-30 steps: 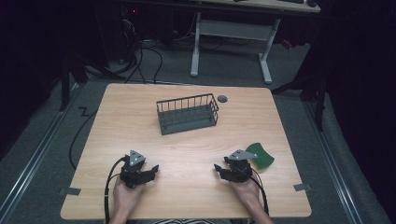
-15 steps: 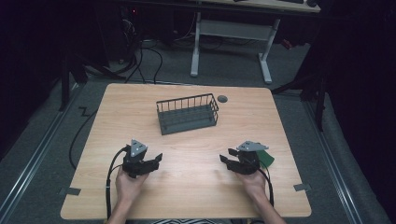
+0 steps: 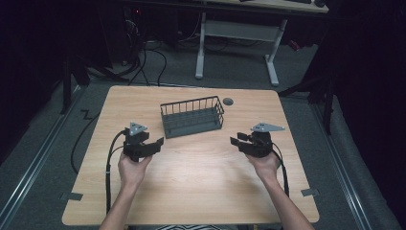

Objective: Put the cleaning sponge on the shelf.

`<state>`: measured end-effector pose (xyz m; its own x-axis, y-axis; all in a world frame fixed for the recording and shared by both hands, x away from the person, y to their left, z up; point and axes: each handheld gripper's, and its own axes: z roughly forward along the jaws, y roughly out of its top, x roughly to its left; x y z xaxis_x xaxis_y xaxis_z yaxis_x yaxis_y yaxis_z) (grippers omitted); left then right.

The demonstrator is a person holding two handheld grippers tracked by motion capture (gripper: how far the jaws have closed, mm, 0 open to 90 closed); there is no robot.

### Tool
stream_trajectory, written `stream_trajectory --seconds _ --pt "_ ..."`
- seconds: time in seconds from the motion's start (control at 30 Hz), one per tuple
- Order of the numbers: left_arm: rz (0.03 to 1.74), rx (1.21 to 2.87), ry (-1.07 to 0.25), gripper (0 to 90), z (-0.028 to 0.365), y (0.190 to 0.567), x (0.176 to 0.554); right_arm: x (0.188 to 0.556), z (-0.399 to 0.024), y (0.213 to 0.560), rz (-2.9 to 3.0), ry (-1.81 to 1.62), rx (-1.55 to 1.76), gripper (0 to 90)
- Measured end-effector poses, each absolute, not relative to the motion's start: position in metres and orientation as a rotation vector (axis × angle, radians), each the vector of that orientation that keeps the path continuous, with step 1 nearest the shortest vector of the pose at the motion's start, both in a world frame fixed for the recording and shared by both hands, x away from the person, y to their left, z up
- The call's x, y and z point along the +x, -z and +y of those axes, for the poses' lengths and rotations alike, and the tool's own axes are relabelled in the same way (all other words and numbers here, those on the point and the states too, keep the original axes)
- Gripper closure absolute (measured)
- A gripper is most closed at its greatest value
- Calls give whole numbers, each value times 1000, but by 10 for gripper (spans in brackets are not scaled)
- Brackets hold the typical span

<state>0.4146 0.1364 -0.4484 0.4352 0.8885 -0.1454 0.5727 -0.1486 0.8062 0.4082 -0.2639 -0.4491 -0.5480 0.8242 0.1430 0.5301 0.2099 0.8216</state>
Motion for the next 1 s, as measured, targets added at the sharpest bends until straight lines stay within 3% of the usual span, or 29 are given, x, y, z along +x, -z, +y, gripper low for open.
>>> stream_trajectory --seconds 0.43,1.0 --pt "1308 1788 -472 418 134 431 455 465 -252 417 2174 -1242 1262 614" --pt "1354 1795 -488 437 122 428 493 522 -236 420 2133 -1148 1362 599"
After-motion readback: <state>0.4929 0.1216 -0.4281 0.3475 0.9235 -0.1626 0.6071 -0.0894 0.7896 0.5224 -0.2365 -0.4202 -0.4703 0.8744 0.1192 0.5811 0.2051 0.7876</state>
